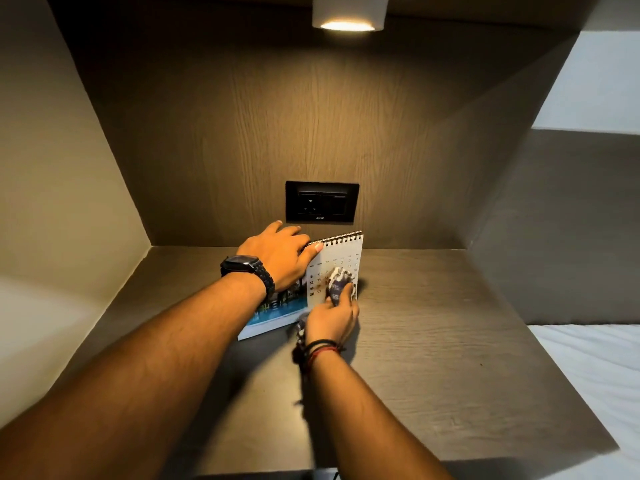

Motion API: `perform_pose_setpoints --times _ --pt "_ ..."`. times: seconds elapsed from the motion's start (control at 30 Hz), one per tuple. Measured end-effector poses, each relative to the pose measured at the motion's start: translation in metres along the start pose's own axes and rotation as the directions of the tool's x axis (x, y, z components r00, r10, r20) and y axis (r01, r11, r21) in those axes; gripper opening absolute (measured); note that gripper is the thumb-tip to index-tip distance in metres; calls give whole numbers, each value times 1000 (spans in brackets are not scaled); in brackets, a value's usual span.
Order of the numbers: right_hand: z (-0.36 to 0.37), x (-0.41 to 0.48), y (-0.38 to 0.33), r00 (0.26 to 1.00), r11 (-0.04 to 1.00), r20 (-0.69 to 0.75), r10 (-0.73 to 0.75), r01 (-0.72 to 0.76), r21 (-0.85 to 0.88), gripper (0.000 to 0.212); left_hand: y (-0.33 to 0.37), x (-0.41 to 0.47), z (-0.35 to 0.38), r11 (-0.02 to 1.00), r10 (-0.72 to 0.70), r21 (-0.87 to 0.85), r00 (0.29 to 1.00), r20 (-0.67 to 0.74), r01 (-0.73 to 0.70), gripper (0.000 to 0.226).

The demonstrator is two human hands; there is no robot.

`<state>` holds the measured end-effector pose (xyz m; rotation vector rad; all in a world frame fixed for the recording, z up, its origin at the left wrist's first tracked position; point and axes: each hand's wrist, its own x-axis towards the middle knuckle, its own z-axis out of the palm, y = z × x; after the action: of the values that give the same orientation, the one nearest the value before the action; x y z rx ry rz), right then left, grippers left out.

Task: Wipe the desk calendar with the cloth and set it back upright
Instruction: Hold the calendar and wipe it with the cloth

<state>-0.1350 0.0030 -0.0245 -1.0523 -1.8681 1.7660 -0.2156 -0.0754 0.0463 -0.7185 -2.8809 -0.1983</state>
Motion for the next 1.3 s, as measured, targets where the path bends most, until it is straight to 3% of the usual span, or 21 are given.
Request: perform_pose_setpoints --times 0.23,0.4,0.6,0.8,1.0,1.2,1.3 --pt "6 -30 5 975 976 88 -203 209 -67 61 -1 1 0 1000 22 2 1000 -15 -22 65" --pt "4 -11 -8 999 999 5 -32 32 -19 60 -1 0 -2 1000 26 12 1000 7 -26 67" --pt "8 -35 9 964 961 76 -253 260 -97 63 -1 0 -4 999 35 30 999 17 -35 62" --pt "8 -14 -14 998 999 -43 -43 43 0 59 0 -1 -5 999 40 30 999 3 -40 62" --pt "12 -37 1 962 960 62 -264 268 -75 65 -2 1 -2 998 47 36 999 -19 -46 61" --pt "14 -29 -10 993 993 -44 -113 114 29 63 -3 2 0 998 54 27 998 -29 -53 64" --pt "18 -40 -6 977 976 3 -215 215 15 63 -4 3 2 998 60 33 997 -44 -58 63"
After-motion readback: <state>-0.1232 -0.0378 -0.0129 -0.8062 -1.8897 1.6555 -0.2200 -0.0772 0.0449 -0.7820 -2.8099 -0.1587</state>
